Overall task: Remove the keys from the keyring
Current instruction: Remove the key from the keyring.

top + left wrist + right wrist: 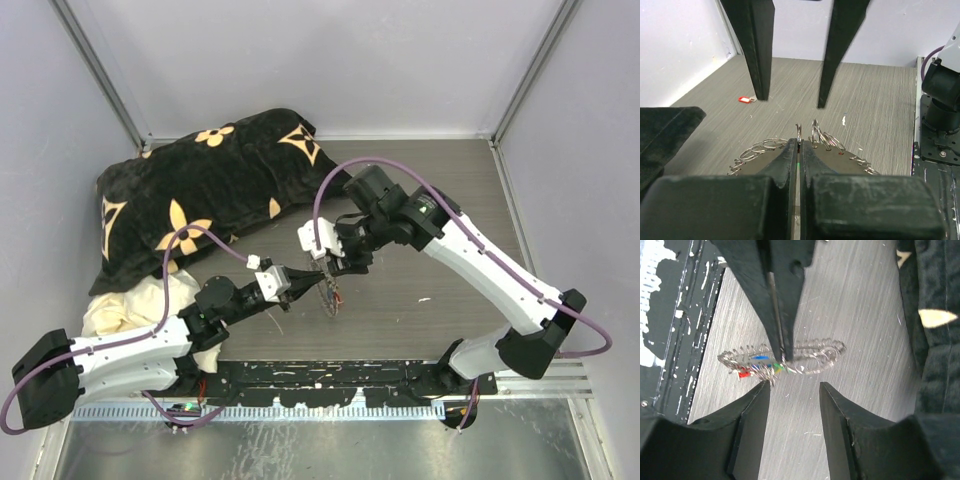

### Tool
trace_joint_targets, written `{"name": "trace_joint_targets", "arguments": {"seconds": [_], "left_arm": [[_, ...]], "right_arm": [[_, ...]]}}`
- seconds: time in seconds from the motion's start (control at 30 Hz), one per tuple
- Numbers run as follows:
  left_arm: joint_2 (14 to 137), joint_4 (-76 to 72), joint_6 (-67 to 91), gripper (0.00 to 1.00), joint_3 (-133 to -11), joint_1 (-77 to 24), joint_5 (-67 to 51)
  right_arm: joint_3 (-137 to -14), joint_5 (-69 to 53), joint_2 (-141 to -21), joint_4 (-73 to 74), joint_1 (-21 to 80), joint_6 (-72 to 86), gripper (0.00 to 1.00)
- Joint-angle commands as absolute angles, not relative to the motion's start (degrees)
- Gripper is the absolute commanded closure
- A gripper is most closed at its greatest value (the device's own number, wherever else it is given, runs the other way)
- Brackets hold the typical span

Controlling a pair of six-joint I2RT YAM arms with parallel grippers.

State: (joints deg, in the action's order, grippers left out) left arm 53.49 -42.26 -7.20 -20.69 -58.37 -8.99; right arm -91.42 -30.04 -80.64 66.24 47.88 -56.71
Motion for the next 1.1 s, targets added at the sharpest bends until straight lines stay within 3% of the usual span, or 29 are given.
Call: {"name": "trace_joint_targets", "arguments": {"seconds": [0.0, 0.2, 0.47, 0.87, 1.07], "left_arm": [[51.24, -46.64, -8.88, 1.0, -21.01, -58.23, -9.05], [51.31, -46.98, -7.65, 1.0, -21.31, -57.94, -10.12], [50.5, -47.43, -3.93, 1.0, -21.52, -57.33, -11.79], [48.55, -49.51, 0.38, 1.0, -20.18, -55.26, -15.82], [50.79, -51.96, 3.78, 1.0, -21.72, -51.89, -20.06]], "right_arm": [[-91.11, -37.44, -77.64, 63.66, 41.95, -52.29, 0.5], [-87.49, -44.26, -76.95, 61.71, 33.5, -47.35, 0.51], [-82.48, -56.48, -79.69, 59.93, 24.67, -41.15, 0.66], [-76.01, -70.96, -80.82, 55.42, 23.92, -45.75, 0.71], [-65.98, -72.04, -74.42, 43.3, 23.91, -42.68, 0.7]]}}
